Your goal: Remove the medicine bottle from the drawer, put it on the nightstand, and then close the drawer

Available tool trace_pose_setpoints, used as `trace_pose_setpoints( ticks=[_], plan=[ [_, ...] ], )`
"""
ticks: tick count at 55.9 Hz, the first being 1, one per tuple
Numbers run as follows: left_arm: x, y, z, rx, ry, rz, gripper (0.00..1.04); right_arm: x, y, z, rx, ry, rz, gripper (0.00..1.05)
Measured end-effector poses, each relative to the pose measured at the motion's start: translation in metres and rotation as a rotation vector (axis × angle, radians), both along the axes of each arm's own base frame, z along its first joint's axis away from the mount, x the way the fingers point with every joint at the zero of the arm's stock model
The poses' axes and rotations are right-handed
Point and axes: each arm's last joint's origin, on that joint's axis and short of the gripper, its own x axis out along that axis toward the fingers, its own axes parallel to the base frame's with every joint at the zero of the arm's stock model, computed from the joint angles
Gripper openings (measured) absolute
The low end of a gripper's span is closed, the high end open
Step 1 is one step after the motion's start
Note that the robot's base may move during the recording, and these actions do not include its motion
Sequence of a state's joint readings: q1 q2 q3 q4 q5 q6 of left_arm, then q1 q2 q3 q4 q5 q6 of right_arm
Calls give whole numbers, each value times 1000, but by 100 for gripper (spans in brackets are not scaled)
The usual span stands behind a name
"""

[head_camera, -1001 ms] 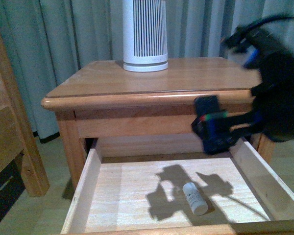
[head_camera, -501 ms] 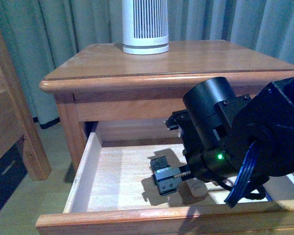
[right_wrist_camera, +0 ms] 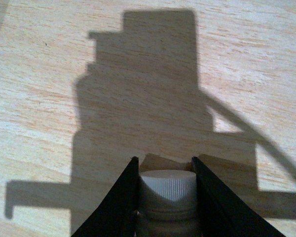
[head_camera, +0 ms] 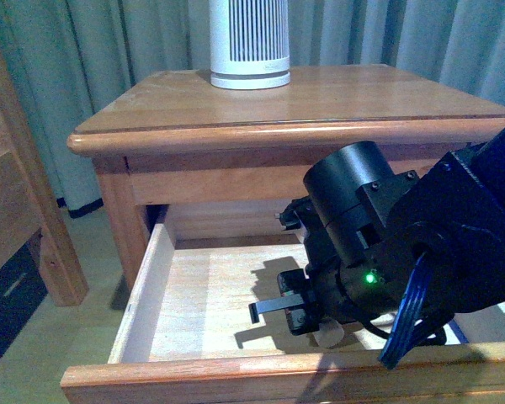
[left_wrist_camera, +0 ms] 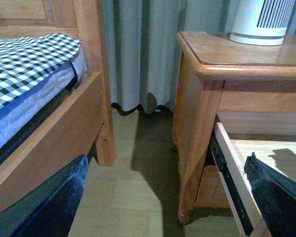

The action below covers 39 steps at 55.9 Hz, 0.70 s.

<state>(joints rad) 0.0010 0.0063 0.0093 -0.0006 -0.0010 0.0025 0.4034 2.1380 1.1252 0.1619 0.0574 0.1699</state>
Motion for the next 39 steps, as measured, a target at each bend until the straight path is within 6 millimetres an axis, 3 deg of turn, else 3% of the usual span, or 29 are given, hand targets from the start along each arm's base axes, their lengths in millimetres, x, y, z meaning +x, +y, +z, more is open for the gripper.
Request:
trace_pose_setpoints(
  ticks=[7,25,34,39],
  plan=[
    [0,0,0,0,0,0,98,-5,-12,20,44,-38,2,28],
    [0,0,0,0,0,0,98,-7,-16,149,224,-265,106,28],
    [0,0,0,0,0,0,98,10,-15,216,259,-405,126,28],
    [0,0,0,0,0,0,98,28,-17,239,238,-465,96,28]
  ],
)
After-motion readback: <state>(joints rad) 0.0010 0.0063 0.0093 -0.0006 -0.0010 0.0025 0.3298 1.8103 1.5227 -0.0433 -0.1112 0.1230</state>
